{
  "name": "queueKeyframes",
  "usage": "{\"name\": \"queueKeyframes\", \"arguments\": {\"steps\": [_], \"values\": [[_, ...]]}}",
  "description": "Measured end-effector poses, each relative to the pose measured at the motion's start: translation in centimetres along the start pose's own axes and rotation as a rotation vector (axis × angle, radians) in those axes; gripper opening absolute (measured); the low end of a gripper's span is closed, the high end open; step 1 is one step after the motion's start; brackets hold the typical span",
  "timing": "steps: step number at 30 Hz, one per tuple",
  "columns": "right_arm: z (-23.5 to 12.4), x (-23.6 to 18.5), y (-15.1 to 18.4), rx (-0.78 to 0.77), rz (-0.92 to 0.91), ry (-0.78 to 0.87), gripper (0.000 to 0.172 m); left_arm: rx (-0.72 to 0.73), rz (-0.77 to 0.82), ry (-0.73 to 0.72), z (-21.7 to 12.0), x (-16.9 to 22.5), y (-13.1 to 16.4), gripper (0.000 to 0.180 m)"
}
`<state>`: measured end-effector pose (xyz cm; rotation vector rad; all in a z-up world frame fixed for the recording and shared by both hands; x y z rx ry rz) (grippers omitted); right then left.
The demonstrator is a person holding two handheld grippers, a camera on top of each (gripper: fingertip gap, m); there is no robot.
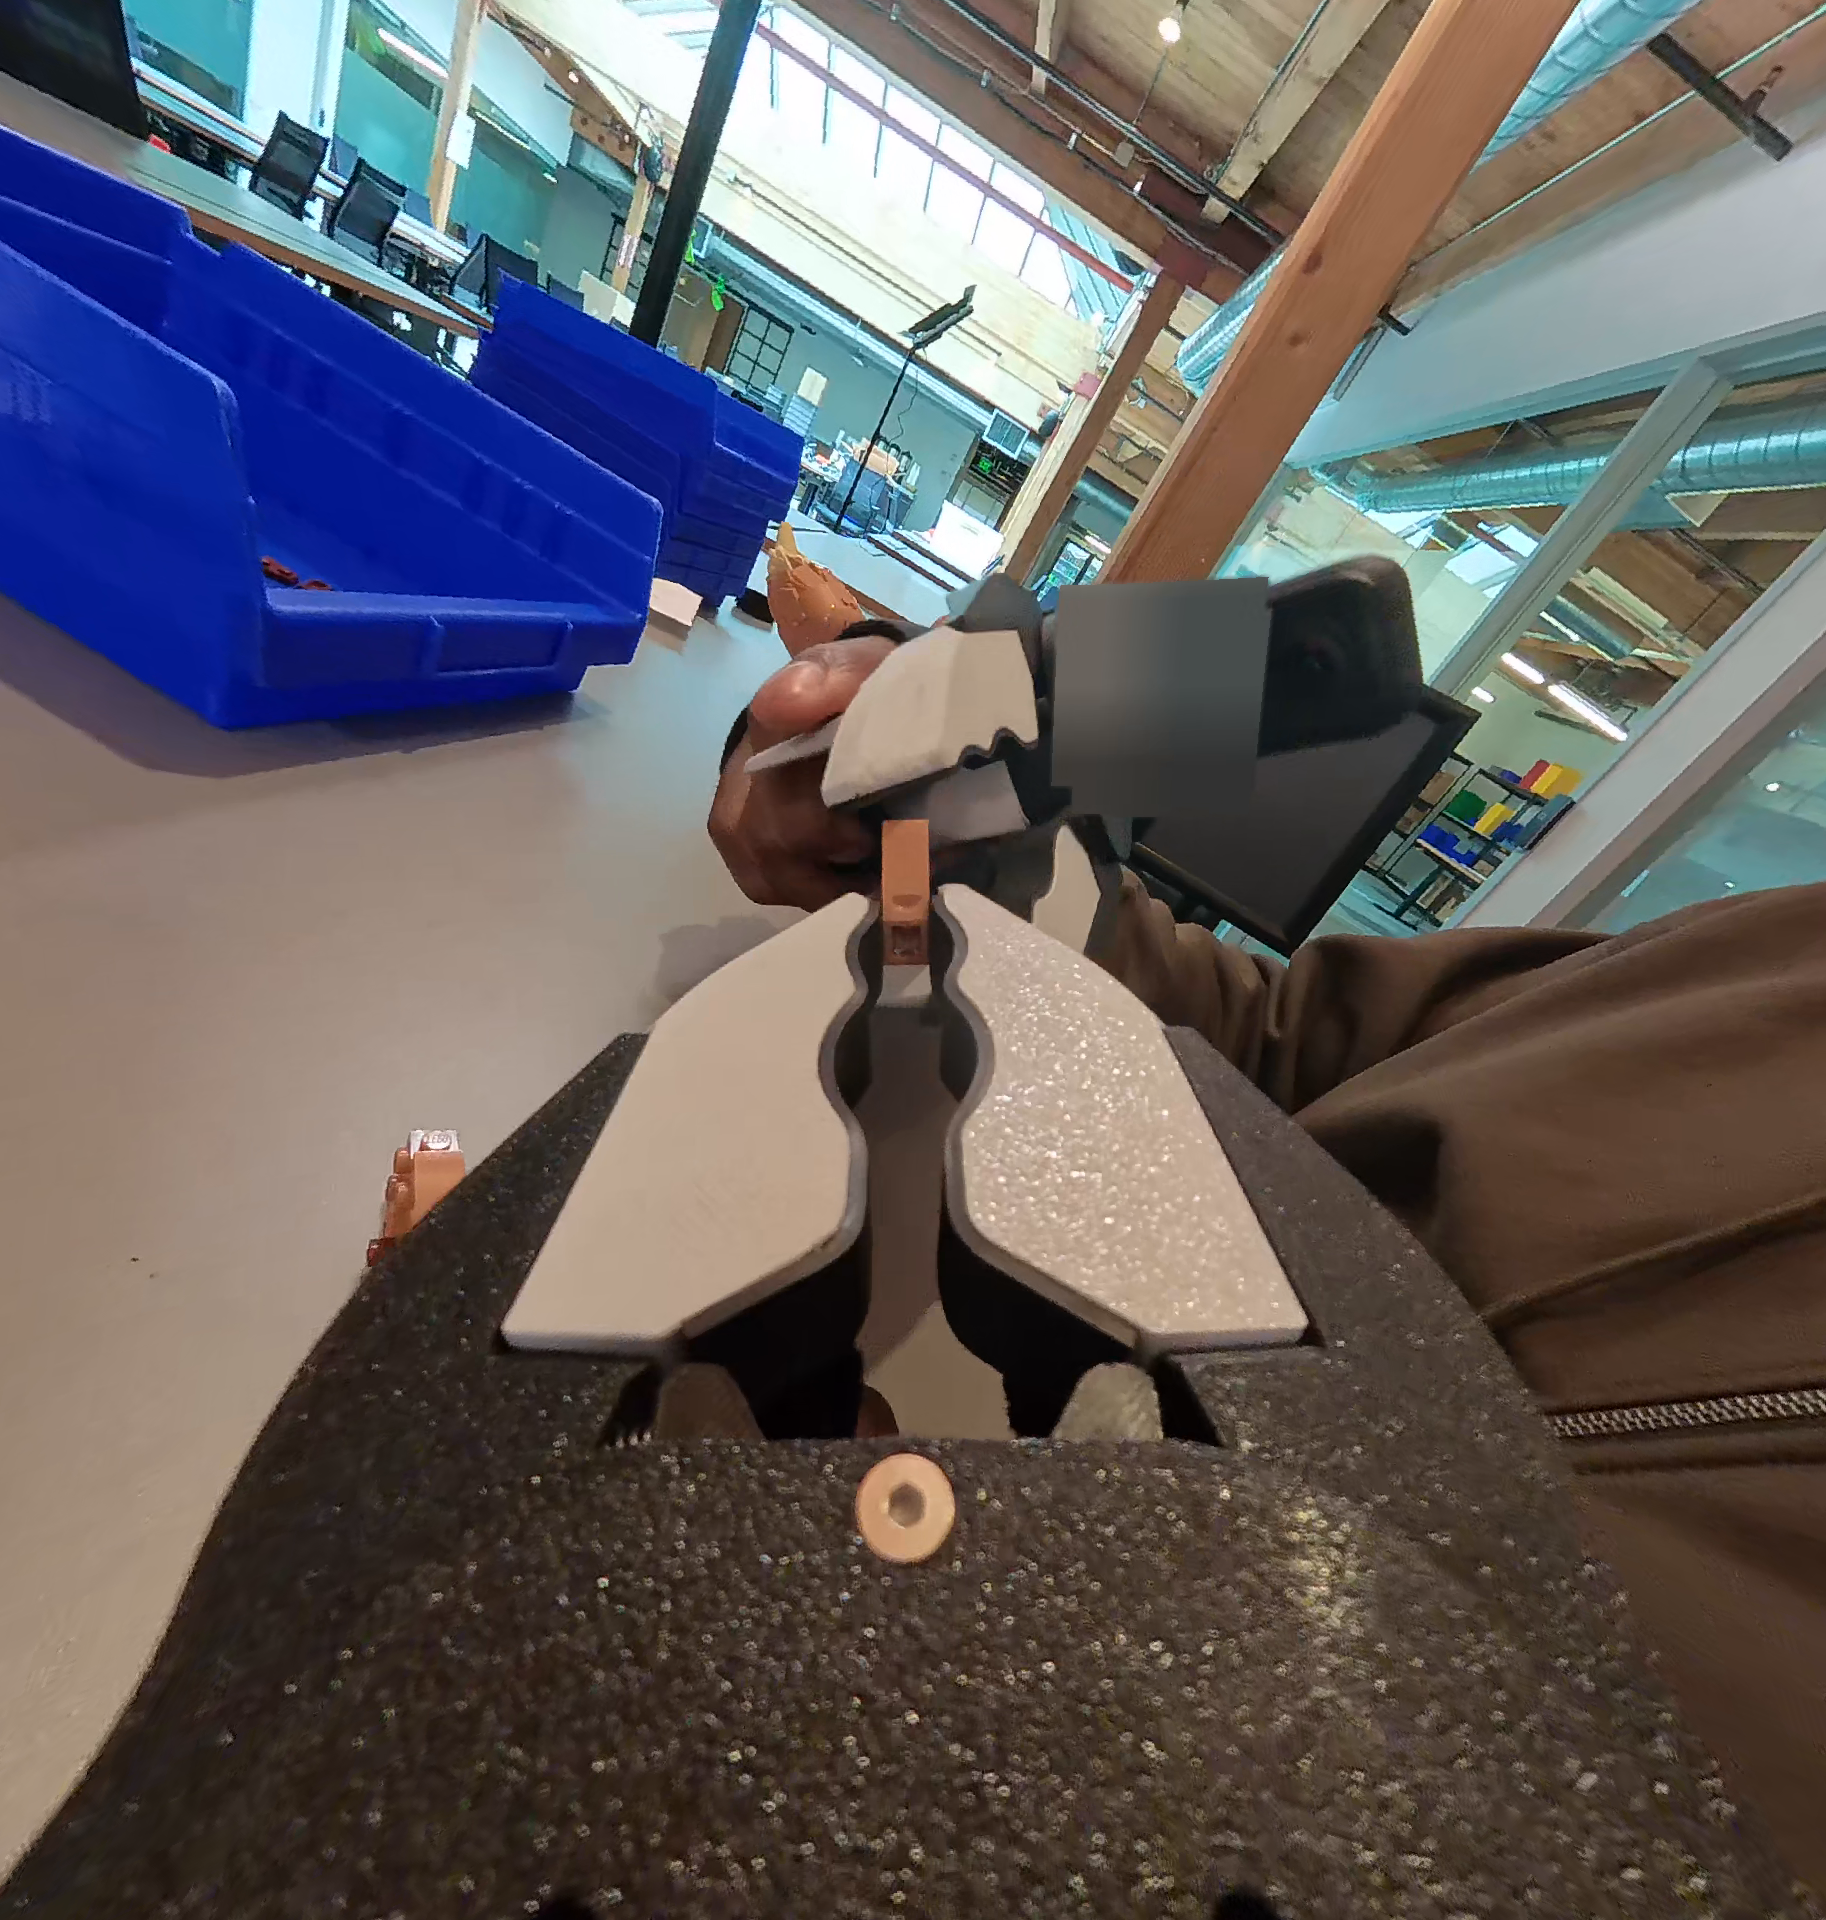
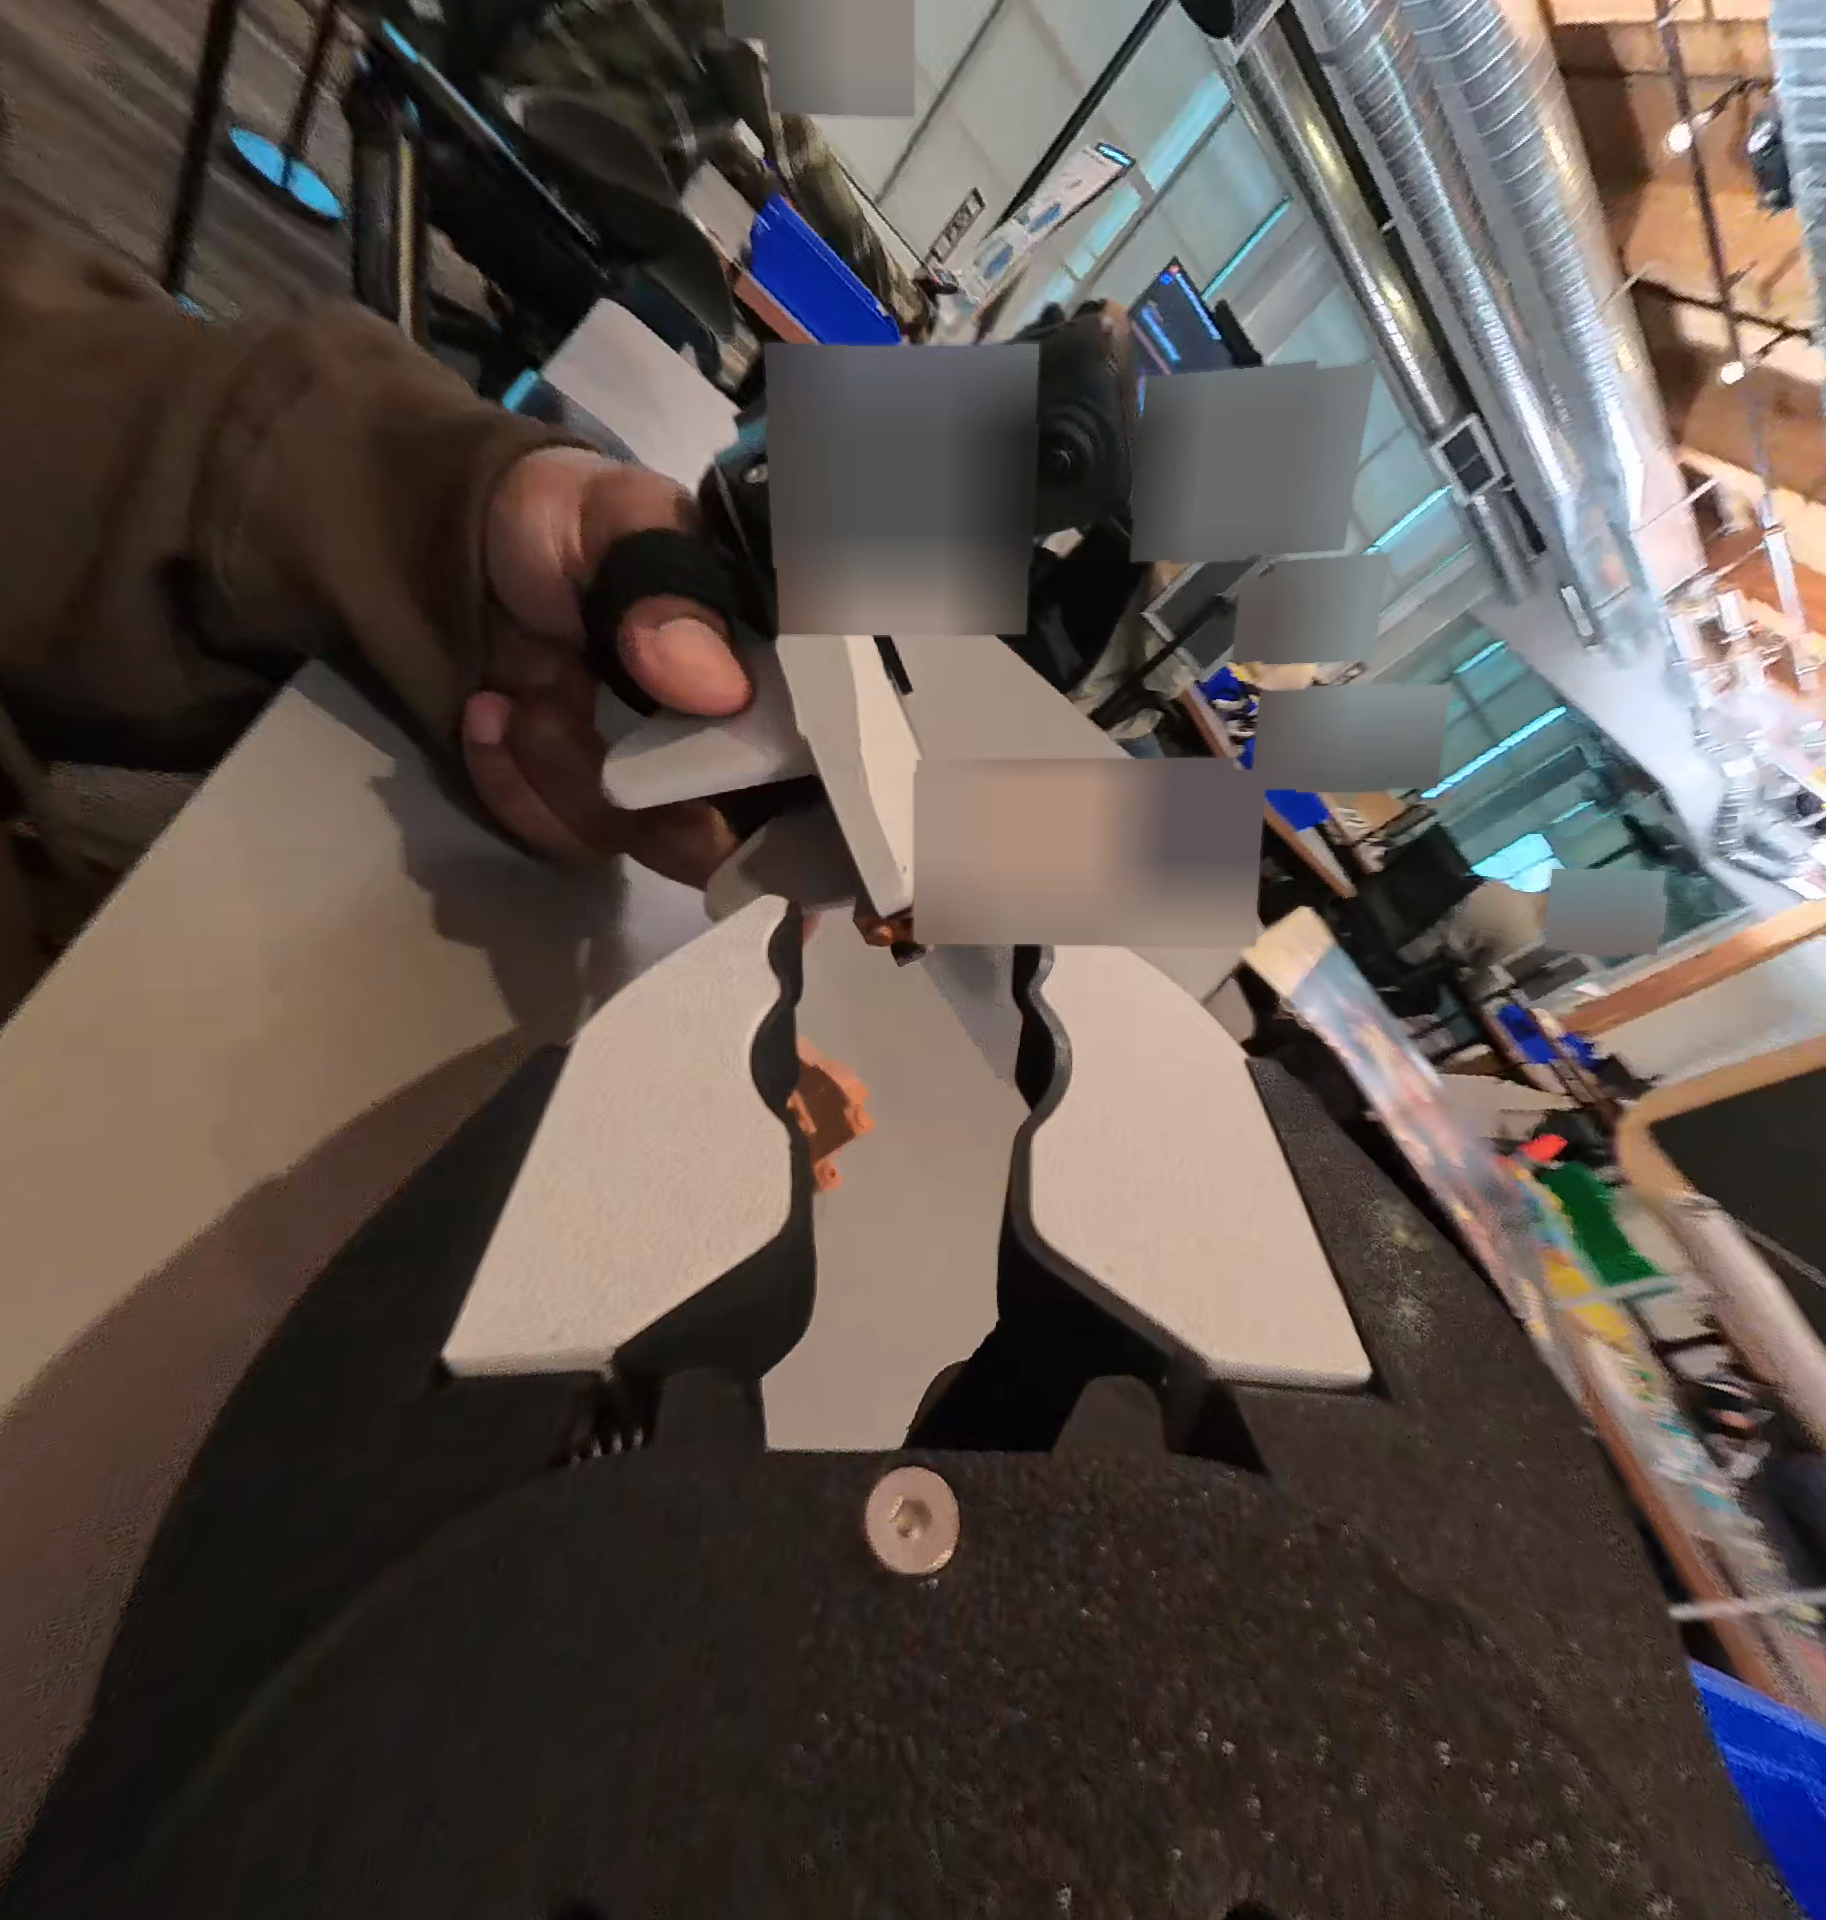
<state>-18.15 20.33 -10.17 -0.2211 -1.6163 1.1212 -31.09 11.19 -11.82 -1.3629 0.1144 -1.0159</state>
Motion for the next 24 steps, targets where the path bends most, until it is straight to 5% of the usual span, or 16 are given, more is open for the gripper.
{"name": "queueKeyframes", "arguments": {"steps": [10, 14, 19, 24], "values": [[0.2, 0.5, 0.4, -0.080, -0.128, 0.099, 0.025, 0.034, -0.032, -0.052, -0.1, -0.5, -0.2, 0.010], [-2.9, 5.1, 2.2, -0.275, -0.116, 0.379, 0.025, 0.128, -0.058, -0.079, -0.9, -0.9, -0.9, 0.012], [-9.6, 11.9, 7.4, -0.590, 0.255, 0.837, 0.026, 0.126, -0.054, -0.076, -0.8, -0.9, -0.8, 0.010], [-12.2, 13.0, 10.1, -0.692, 0.440, 0.976, 0.028, 0.138, -0.049, -0.110, -1.0, -1.1, -1.0, 0.010]]}}
Point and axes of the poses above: each gripper's, where its closed fingertips meet, z out along the fingers, y out of its underside, x = y × z across the jaws, the point moved 9 cm from there along -z, back along the fingers, and after that the axes turned 14 degrees about x, right-handed, at the moved point
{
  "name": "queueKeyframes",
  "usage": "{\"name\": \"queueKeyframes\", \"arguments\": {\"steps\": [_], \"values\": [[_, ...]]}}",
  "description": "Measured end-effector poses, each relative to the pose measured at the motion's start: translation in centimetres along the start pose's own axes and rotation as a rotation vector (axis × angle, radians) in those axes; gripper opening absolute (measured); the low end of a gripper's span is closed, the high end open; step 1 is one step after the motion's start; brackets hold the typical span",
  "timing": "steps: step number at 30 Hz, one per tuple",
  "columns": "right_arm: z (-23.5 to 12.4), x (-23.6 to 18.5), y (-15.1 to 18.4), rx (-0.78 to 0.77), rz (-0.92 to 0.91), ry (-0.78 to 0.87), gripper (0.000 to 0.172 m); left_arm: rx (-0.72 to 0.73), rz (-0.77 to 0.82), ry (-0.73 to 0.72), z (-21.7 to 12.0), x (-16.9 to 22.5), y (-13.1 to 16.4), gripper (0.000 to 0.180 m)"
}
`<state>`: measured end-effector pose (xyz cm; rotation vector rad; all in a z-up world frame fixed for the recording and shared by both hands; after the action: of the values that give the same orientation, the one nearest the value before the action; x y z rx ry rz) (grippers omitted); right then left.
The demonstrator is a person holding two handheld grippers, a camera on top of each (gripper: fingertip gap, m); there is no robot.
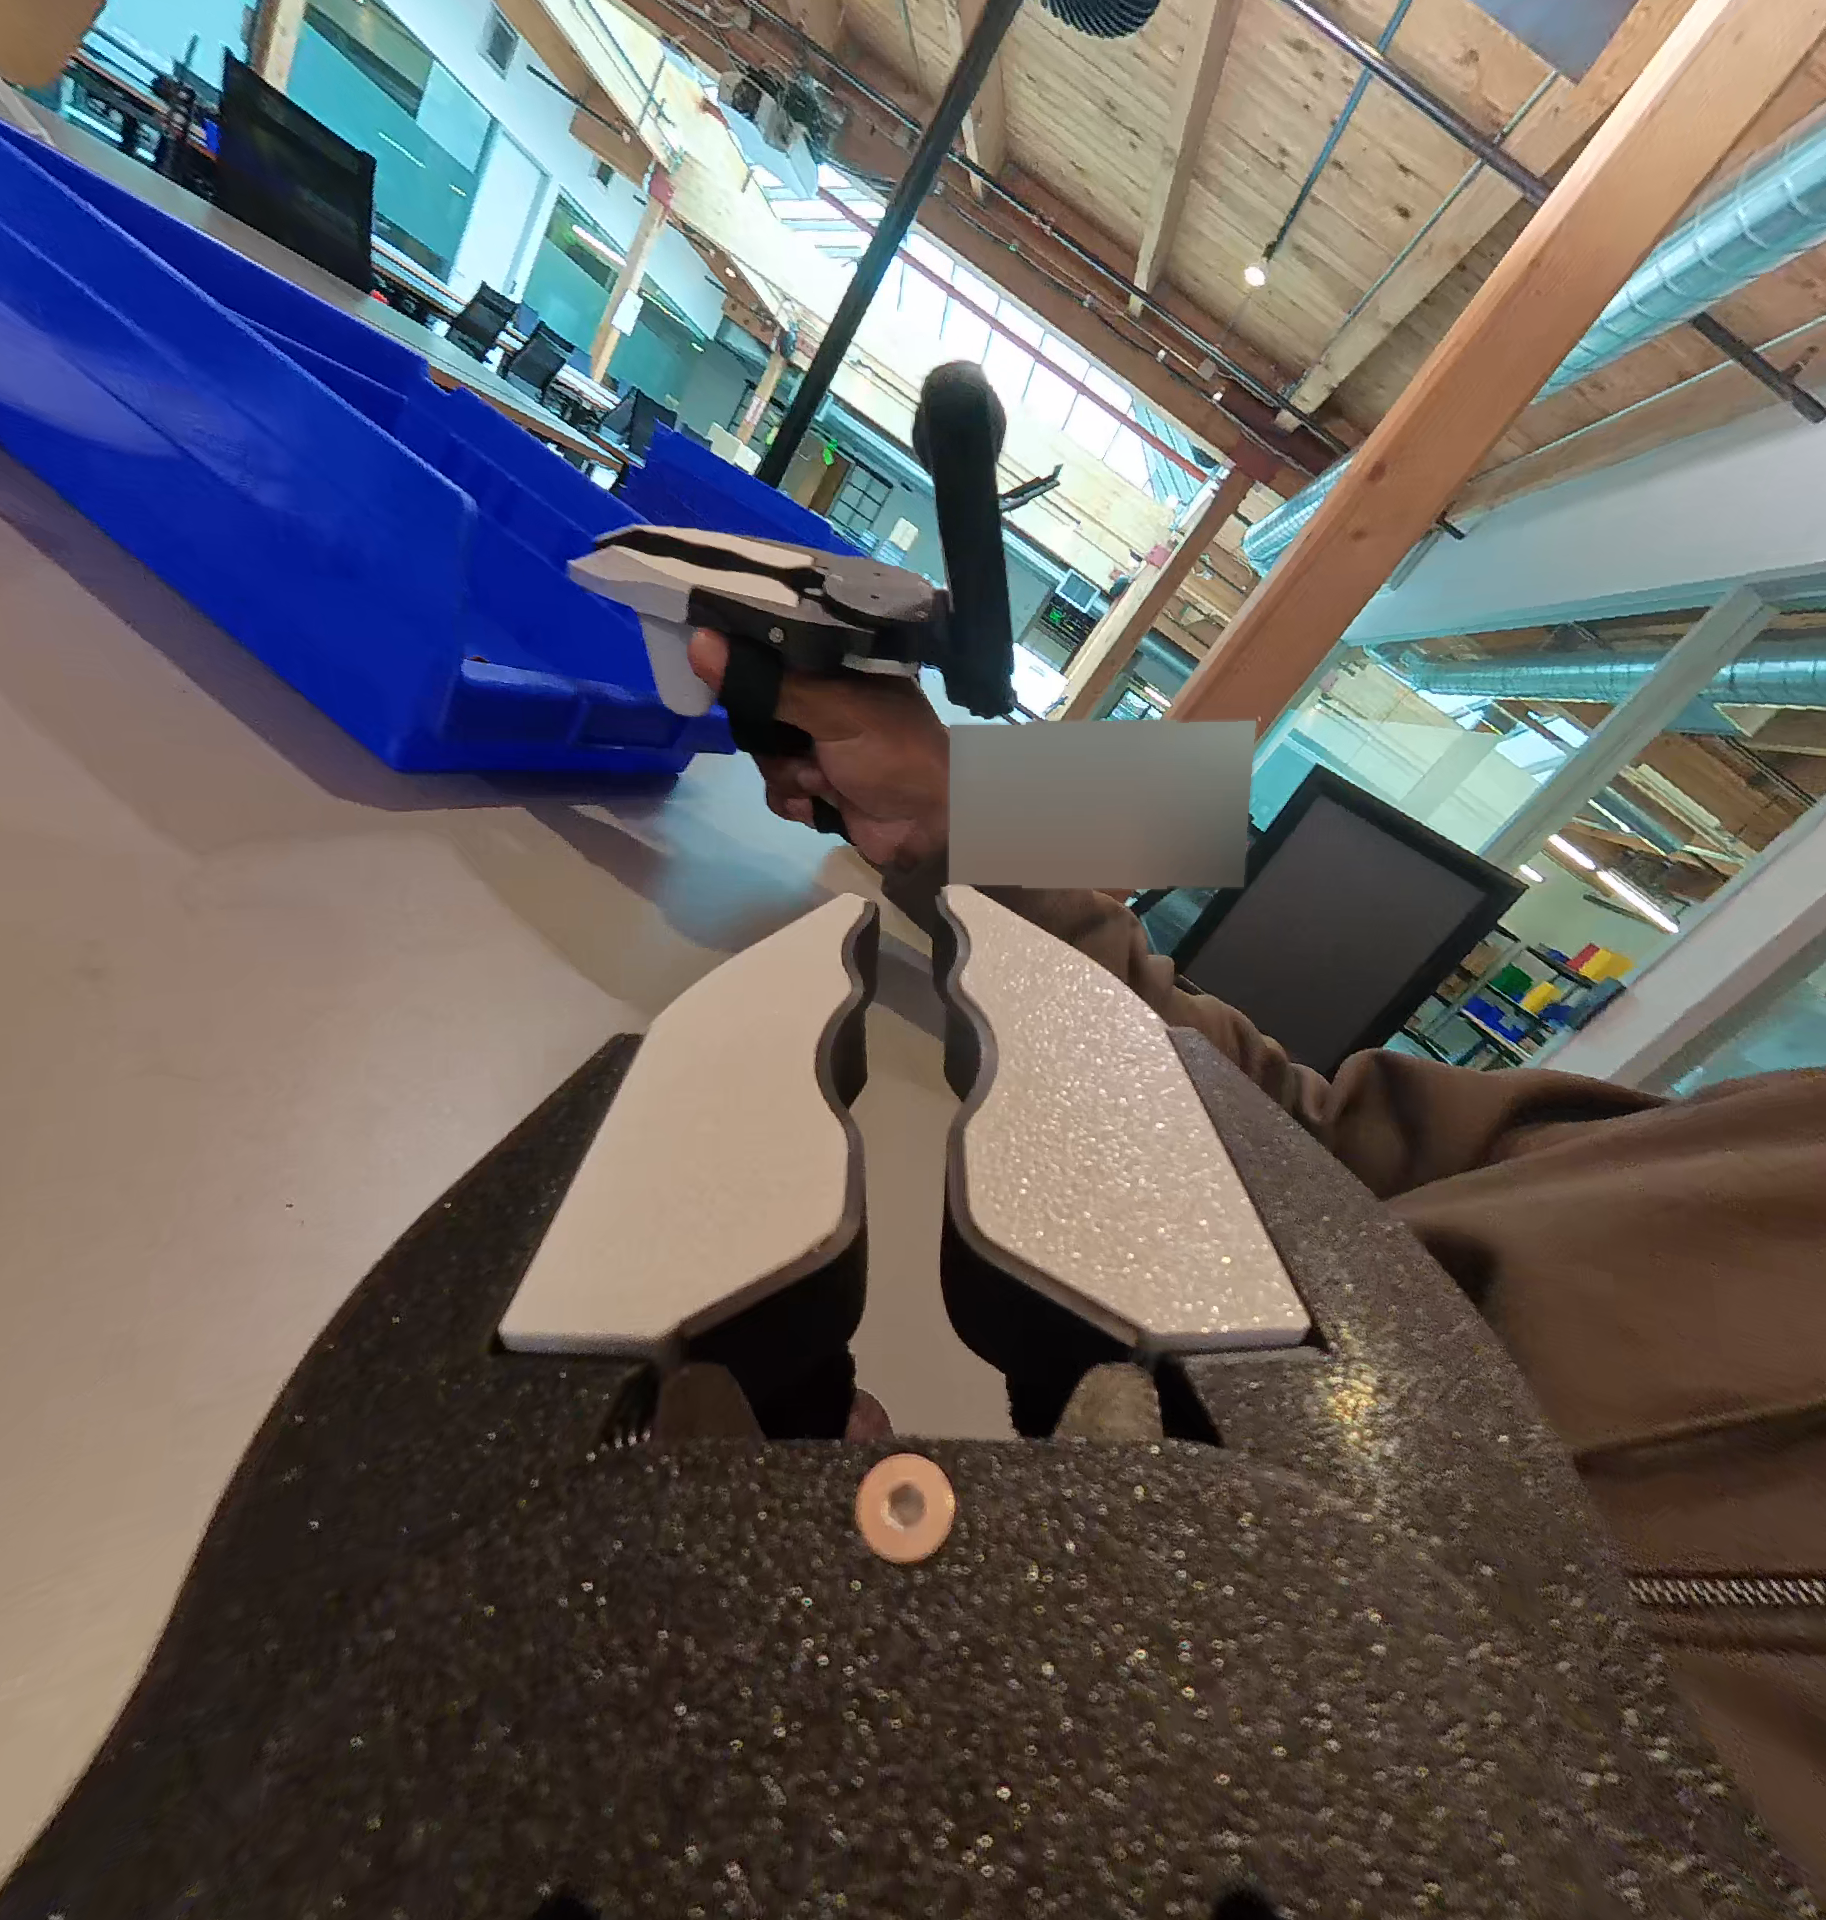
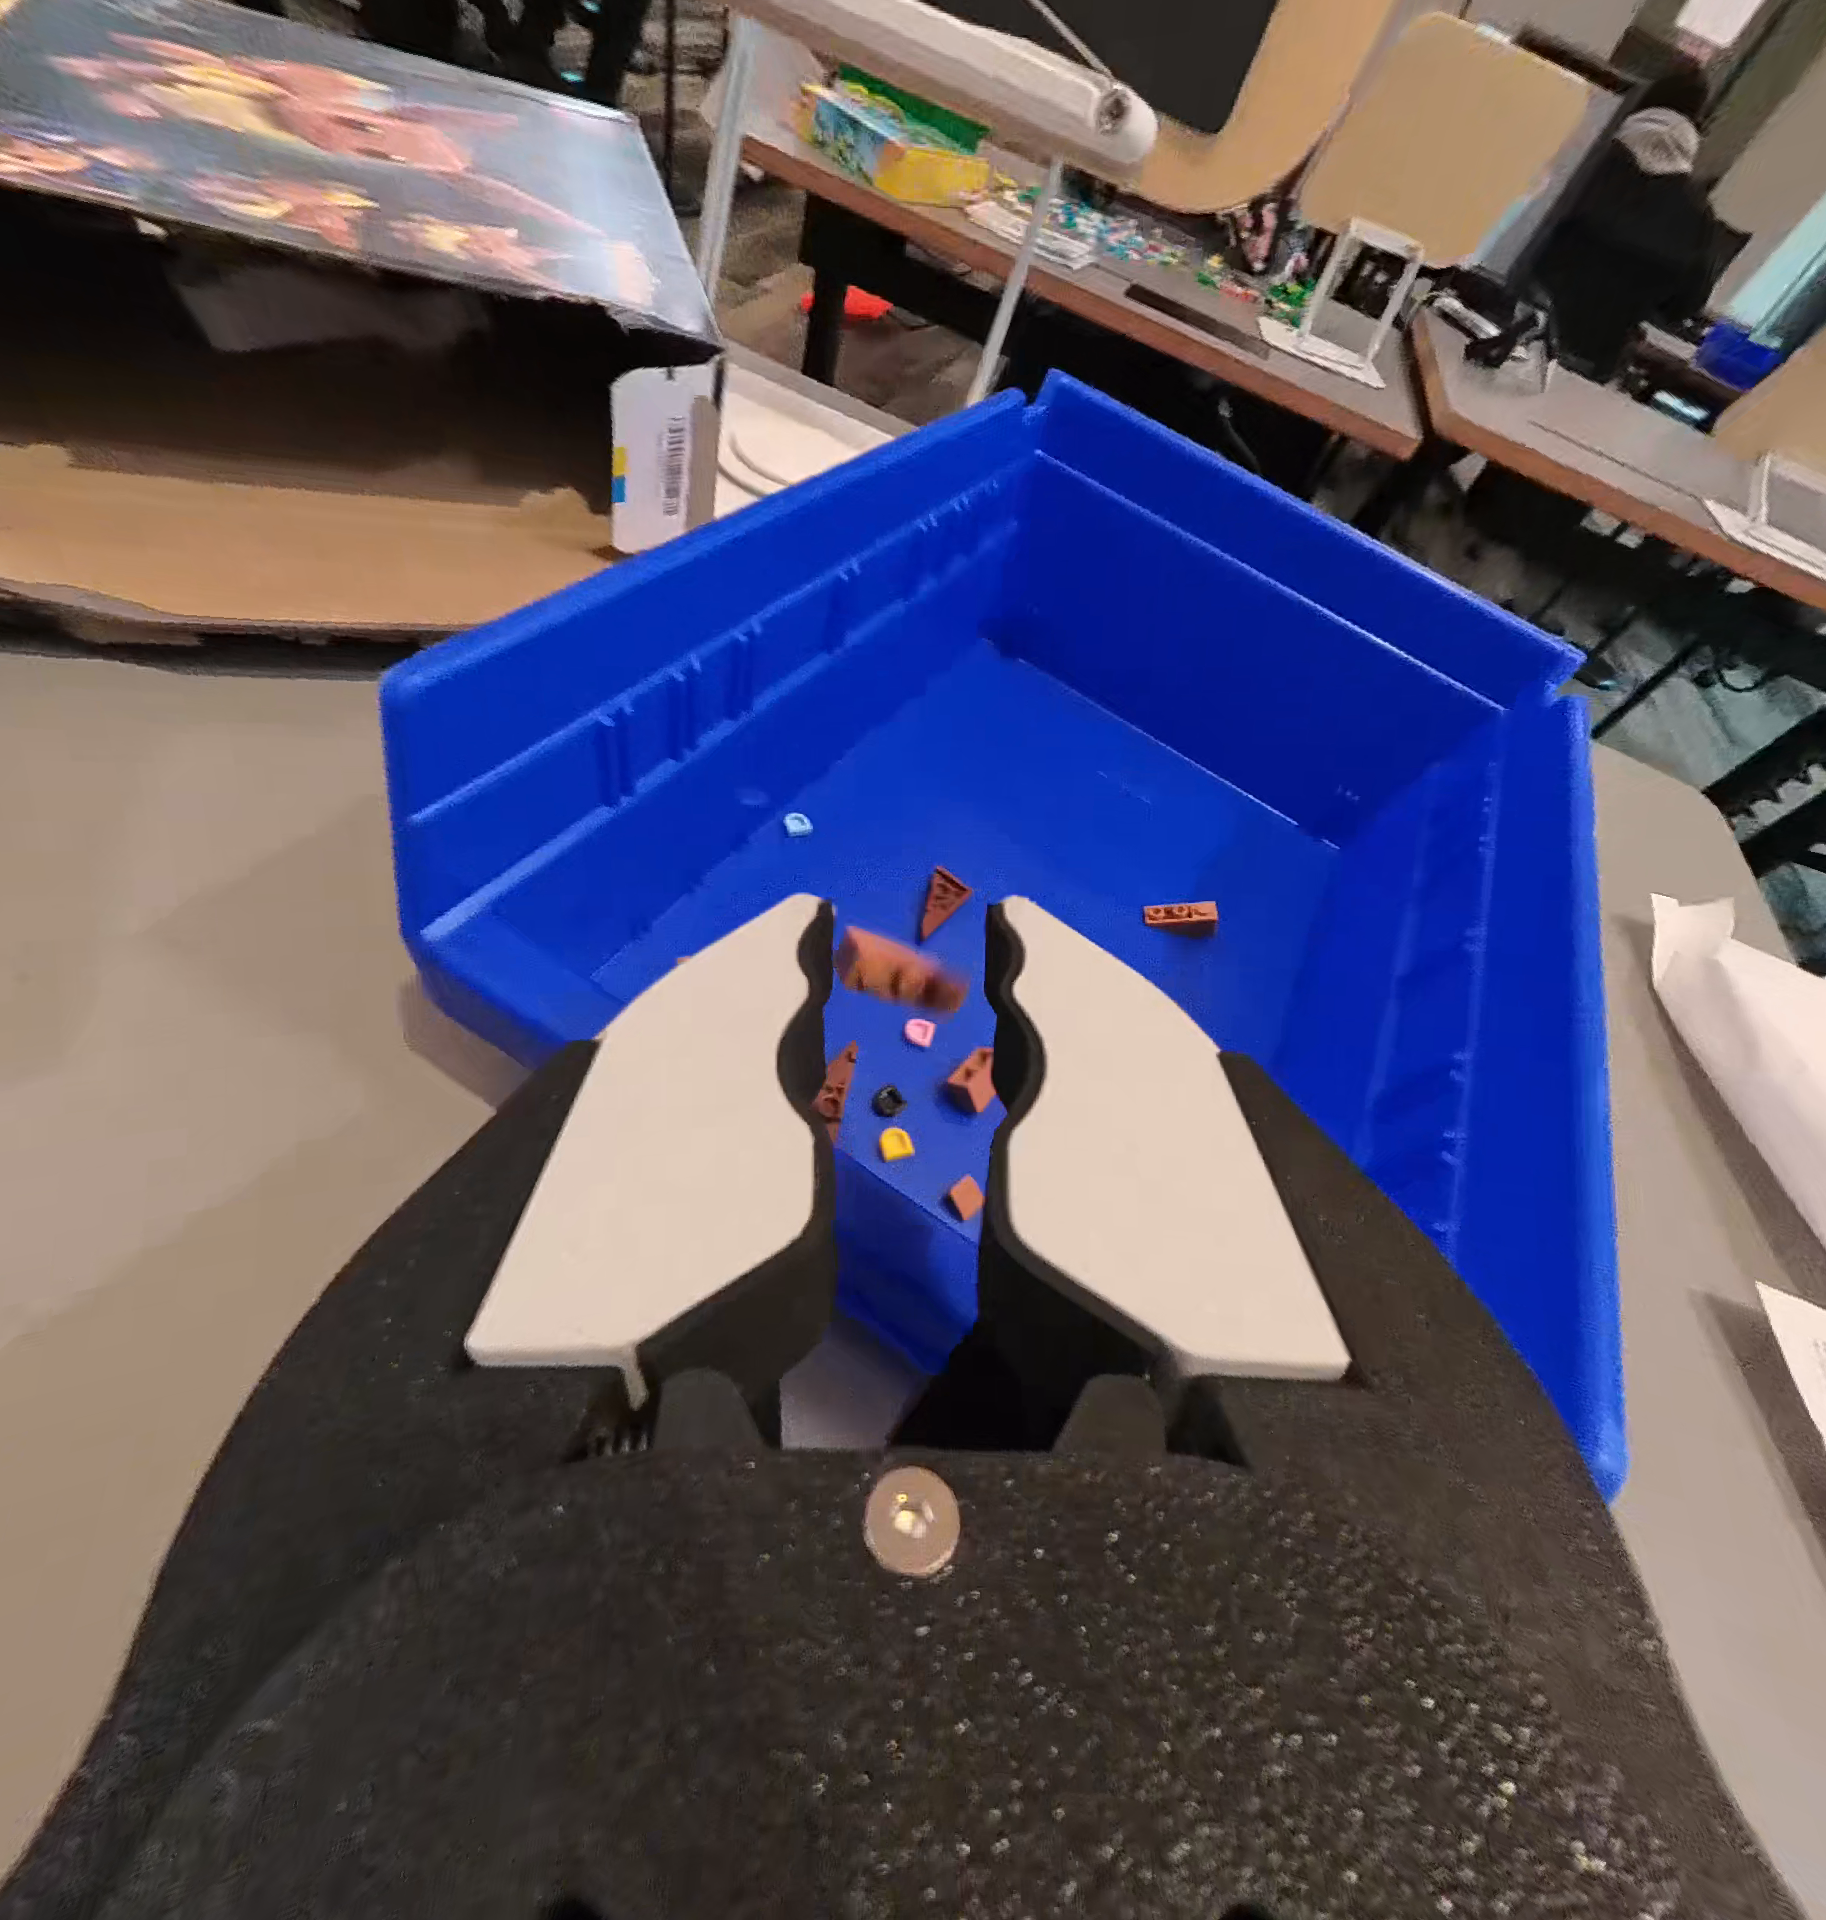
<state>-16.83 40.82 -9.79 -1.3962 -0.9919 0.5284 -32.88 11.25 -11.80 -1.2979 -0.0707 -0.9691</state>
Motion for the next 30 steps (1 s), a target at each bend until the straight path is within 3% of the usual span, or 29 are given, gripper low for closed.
{"name": "queueKeyframes", "arguments": {"steps": [8, 11, 13, 18, 21, 24, 26, 30], "values": [[-2.1, -1.6, -1.3, 0.151, -0.070, -0.022, 0.035, 0.007, 0.149, -0.183, -1.0, -0.7, -0.9, 0.010], [-4.2, -6.4, -2.7, 0.352, -0.161, -0.339, 0.029, -0.029, 0.222, -0.253, -1.4, -1.0, -1.1, 0.010], [-5.4, -10.5, -2.8, 0.406, -0.269, -0.582, 0.024, -0.057, 0.257, -0.280, -1.5, -1.1, -1.1, 0.010], [-4.7, -17.7, -0.9, 0.243, -0.434, -0.942, 0.037, -0.146, 0.286, -0.294, -1.6, -1.4, -0.8, 0.012], [-4.1, -19.5, -0.2, 0.165, -0.409, -1.089, 0.039, -0.180, 0.292, -0.296, -1.7, -1.5, -0.6, 0.013], [-3.6, -20.5, 0.2, 0.096, -0.448, -1.104, 0.028, -0.180, 0.285, -0.297, -1.7, -1.6, -0.7, 0.013], [-3.6, -20.7, 0.1, 0.108, -0.470, -1.081, 0.011, -0.186, 0.287, -0.295, -1.6, -1.6, -0.6, 0.014], [-3.8, -19.7, -0.9, 0.152, -0.366, -1.019, 0.010, -0.163, 0.282, -0.305, -1.8, -1.6, -0.8, 0.016]]}}
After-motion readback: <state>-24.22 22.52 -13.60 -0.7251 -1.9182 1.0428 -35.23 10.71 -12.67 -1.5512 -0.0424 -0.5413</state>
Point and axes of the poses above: each gripper's, where its closed fingertips meet, z out along the fingers, y out of its underside, x = y × z across the jaws, the point moved 9 cm from there along -z, back along the fingers, and after that the axes turned 14 degrees about x, right-handed, at the moved point
